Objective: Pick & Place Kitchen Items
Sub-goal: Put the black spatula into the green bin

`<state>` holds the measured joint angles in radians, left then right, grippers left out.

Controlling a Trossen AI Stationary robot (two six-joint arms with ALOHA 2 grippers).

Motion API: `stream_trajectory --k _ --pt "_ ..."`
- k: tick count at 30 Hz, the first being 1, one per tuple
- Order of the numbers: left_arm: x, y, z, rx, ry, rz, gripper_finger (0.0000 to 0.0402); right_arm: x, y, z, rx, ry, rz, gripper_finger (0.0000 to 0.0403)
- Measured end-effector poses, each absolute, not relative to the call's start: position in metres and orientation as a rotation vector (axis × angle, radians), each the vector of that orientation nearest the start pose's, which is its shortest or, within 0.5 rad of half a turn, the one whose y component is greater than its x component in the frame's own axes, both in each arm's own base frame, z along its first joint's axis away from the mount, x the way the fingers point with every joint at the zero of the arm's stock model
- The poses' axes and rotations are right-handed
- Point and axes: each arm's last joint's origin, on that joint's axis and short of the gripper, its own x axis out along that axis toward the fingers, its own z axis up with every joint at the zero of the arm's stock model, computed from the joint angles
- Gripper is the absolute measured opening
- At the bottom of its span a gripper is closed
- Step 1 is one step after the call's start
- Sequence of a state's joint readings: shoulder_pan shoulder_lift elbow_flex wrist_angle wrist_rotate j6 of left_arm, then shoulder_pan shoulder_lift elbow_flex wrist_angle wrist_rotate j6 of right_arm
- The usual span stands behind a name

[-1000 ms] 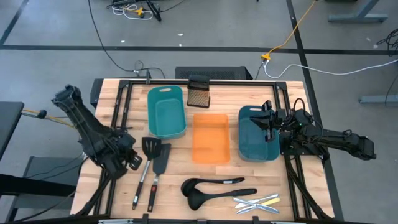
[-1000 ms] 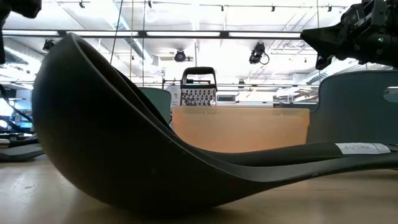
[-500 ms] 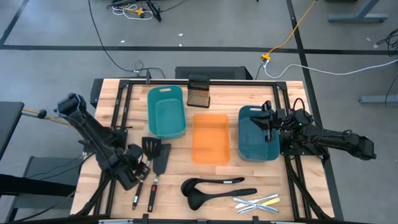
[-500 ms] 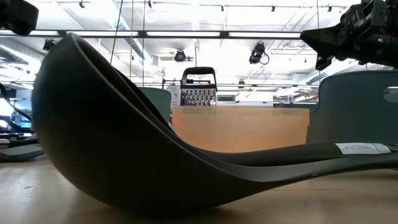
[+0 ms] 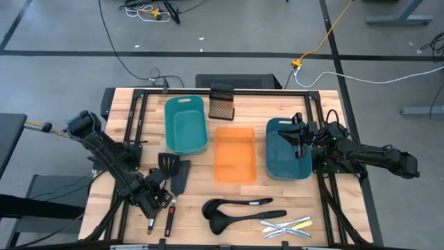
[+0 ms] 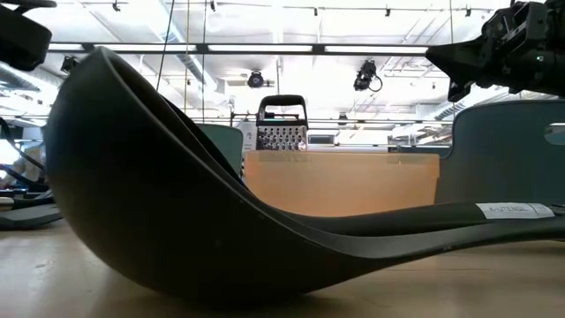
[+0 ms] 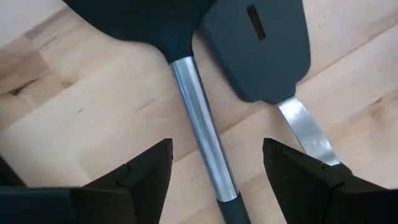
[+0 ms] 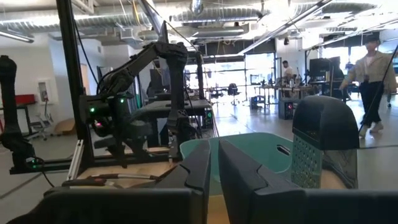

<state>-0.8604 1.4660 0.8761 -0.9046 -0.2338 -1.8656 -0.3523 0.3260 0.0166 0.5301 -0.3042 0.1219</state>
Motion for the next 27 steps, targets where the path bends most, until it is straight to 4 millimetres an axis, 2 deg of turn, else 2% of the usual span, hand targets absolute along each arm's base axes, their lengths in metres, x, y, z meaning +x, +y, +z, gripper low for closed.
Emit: stream_trajectory --k 8,27 --pt "0.164 -0.182 0.163 -0.730 1.228 0.788 0.0255 0.111 -0.031 0.191 0.067 -0.212 -0.033 0.0044" --pt "0.167 -0.183 0.150 -0.659 1.247 0.822 0.0198 0.111 -0.031 0.191 0.070 -0.209 -0.033 0.0044"
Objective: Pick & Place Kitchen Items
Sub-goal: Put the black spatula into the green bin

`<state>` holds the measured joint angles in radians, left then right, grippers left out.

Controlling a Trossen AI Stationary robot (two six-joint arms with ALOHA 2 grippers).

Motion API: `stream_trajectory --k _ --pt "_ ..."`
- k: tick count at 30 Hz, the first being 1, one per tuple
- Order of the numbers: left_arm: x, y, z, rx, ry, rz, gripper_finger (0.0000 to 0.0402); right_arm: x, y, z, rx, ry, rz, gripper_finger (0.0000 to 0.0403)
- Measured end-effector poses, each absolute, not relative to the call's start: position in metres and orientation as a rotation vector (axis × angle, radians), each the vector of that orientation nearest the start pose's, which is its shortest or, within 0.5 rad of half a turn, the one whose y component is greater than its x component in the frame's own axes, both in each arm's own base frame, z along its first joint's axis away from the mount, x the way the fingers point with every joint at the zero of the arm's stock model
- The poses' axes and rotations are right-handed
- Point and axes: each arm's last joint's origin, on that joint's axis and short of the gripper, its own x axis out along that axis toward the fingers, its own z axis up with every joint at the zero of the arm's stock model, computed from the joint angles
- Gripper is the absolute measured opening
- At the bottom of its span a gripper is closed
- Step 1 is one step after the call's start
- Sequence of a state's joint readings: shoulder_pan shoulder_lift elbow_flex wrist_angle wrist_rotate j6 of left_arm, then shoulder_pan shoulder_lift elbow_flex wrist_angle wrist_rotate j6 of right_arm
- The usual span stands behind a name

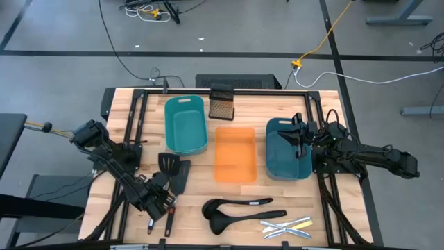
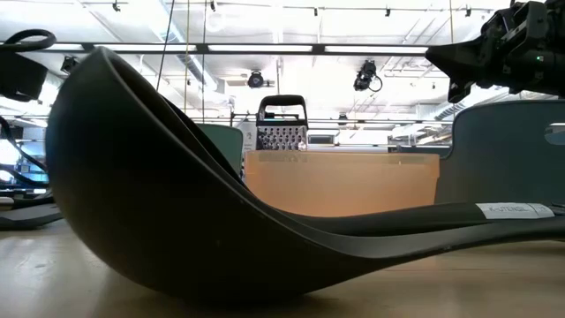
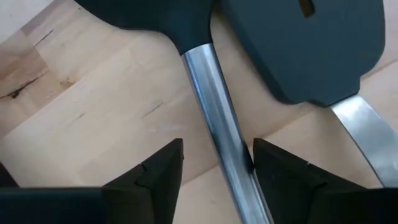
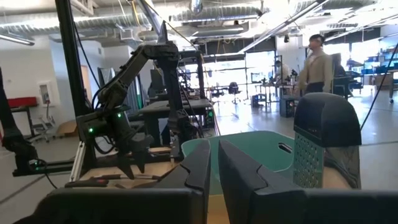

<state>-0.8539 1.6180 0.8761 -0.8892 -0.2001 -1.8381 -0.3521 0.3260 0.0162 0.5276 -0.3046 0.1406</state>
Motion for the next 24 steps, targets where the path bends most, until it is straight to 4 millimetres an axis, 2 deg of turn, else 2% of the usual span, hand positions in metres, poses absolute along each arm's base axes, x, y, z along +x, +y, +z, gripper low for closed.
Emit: stream_trajectory --k 19,24 --pt "0.178 -0.172 0.150 -0.629 1.292 0.806 0.0196 0.111 -0.031 0.191 0.075 -0.209 -0.032 0.0044" --pt "0.178 -0.172 0.150 -0.620 1.312 0.793 0.0158 0.111 -0.031 0.191 0.074 -0.208 -0.032 0.0044"
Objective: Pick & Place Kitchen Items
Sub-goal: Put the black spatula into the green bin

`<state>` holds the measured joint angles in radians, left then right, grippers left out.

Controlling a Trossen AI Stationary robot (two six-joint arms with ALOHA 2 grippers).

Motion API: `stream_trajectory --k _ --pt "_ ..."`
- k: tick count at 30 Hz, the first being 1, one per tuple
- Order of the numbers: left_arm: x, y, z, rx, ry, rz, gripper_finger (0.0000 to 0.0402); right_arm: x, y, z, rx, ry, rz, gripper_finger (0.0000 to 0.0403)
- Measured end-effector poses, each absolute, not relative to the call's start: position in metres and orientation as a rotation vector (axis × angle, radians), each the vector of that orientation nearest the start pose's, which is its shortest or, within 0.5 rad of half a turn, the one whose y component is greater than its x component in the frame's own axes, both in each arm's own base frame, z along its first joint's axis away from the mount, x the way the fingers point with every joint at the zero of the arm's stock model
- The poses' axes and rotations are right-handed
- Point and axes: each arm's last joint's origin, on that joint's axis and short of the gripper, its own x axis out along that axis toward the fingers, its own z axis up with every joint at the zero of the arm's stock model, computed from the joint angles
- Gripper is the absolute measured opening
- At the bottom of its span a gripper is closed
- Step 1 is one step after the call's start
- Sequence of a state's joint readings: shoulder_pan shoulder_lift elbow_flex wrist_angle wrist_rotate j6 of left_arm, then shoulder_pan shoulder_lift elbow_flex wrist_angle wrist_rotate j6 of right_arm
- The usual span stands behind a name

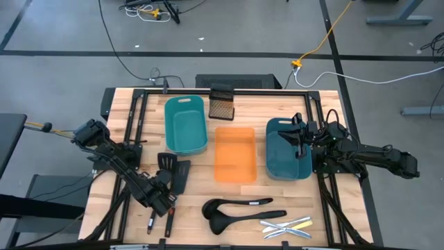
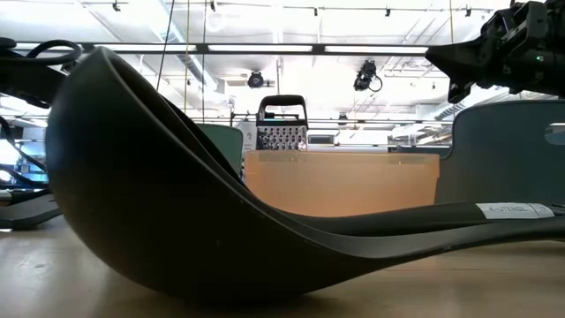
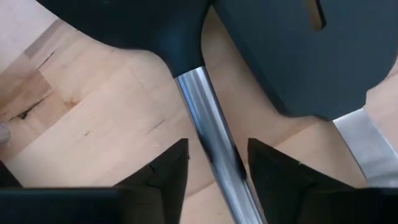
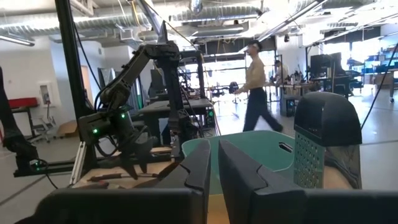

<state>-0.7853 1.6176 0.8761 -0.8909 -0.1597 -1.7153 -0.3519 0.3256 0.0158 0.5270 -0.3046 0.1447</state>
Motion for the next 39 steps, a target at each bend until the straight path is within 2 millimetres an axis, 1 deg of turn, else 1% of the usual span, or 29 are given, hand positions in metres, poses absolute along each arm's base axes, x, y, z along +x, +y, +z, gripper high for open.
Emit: stream_trajectory --k 6,15,19,23,25,27,30,32,34,36,37,39 --pt "0.177 -0.171 0.150 -0.616 1.311 0.805 0.0074 0.111 -0.031 0.191 0.072 -0.208 -0.033 0.0044" --pt "0.175 -0.169 0.153 -0.595 1.321 0.849 0.0067 0.111 -0.031 0.191 0.072 -0.208 -0.033 0.0044" --pt "0.176 -0.171 0.167 -0.538 1.340 0.868 0.0042 0.111 -0.031 0.191 0.072 -0.208 -0.032 0.0044" --pt "0.184 -0.177 0.191 -0.492 1.316 0.835 0.0010 0.111 -0.031 0.191 0.072 -0.208 -0.033 0.0044" --pt "0.188 -0.180 0.204 -0.474 1.297 0.817 0.0003 0.111 -0.031 0.191 0.072 -0.208 -0.033 0.0044" --pt "0.191 -0.182 0.215 -0.469 1.281 0.816 0.0005 0.111 -0.031 0.191 0.073 -0.208 -0.033 0.0044" --pt "0.192 -0.181 0.220 -0.460 1.282 0.822 0.0007 0.111 -0.031 0.191 0.075 -0.208 -0.032 0.0044" --pt "0.191 -0.180 0.216 -0.455 1.296 0.821 0.0006 0.111 -0.031 0.191 0.076 -0.208 -0.033 0.0044" --pt "0.187 -0.179 0.207 -0.456 1.331 0.819 0.0014 0.111 -0.031 0.191 0.079 -0.208 -0.032 0.0044" --pt "0.185 -0.180 0.195 -0.477 1.357 0.785 0.0040 0.111 -0.031 0.191 0.079 -0.208 -0.032 0.0044" --pt "0.182 -0.181 0.189 -0.489 1.359 0.764 0.0060 0.111 -0.031 0.191 0.079 -0.208 -0.032 0.0044" --pt "0.175 -0.182 0.177 -0.517 1.370 0.749 0.0112 0.111 -0.031 0.191 0.078 -0.208 -0.032 0.0044"
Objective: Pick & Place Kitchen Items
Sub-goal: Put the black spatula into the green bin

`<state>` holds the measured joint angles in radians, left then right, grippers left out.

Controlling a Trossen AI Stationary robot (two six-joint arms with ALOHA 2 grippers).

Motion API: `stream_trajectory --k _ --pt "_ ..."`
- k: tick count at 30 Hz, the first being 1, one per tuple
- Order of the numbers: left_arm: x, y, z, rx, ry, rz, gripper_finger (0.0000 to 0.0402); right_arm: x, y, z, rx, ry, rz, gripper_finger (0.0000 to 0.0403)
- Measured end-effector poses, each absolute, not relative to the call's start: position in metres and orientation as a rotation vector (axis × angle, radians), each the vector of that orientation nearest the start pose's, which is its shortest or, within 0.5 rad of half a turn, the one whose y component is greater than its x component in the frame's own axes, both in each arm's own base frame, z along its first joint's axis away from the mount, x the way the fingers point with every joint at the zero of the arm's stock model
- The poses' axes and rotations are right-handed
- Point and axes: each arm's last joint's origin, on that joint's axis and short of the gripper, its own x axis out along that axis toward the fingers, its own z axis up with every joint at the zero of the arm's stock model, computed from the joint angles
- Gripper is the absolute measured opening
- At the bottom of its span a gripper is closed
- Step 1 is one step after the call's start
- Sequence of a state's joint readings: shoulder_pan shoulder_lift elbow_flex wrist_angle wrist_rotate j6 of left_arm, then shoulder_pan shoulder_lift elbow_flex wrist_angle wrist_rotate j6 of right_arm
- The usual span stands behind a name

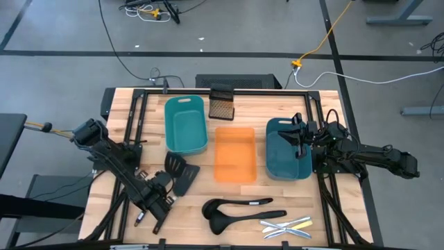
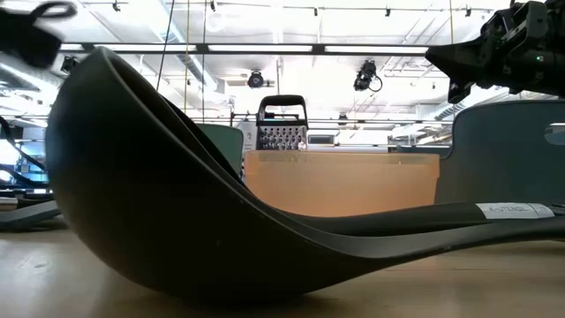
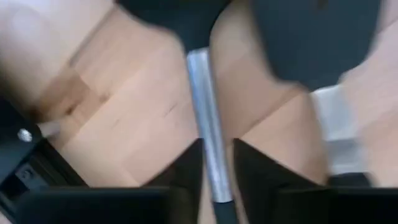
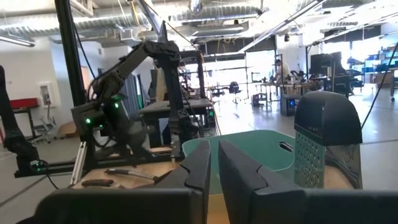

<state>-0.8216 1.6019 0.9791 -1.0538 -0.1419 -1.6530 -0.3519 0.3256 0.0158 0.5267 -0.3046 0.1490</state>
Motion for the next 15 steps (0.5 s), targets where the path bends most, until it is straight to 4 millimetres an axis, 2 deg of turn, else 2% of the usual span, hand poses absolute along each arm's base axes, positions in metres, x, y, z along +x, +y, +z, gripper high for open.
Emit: stream_trajectory --k 4,6,10,15 --pt "0.161 -0.188 0.168 -0.624 1.332 0.717 0.0230 0.111 -0.031 0.191 0.079 -0.206 -0.032 0.0044" --pt "0.155 -0.190 0.170 -0.632 1.293 0.727 0.0260 0.111 -0.031 0.190 0.080 -0.203 -0.033 0.0044" --pt "0.152 -0.191 0.173 -0.643 1.273 0.722 0.0251 0.111 -0.031 0.190 0.080 -0.204 -0.033 0.0044" --pt "0.144 -0.183 0.152 -0.633 1.284 0.729 0.0223 0.111 -0.031 0.191 0.080 -0.204 -0.032 0.0044"
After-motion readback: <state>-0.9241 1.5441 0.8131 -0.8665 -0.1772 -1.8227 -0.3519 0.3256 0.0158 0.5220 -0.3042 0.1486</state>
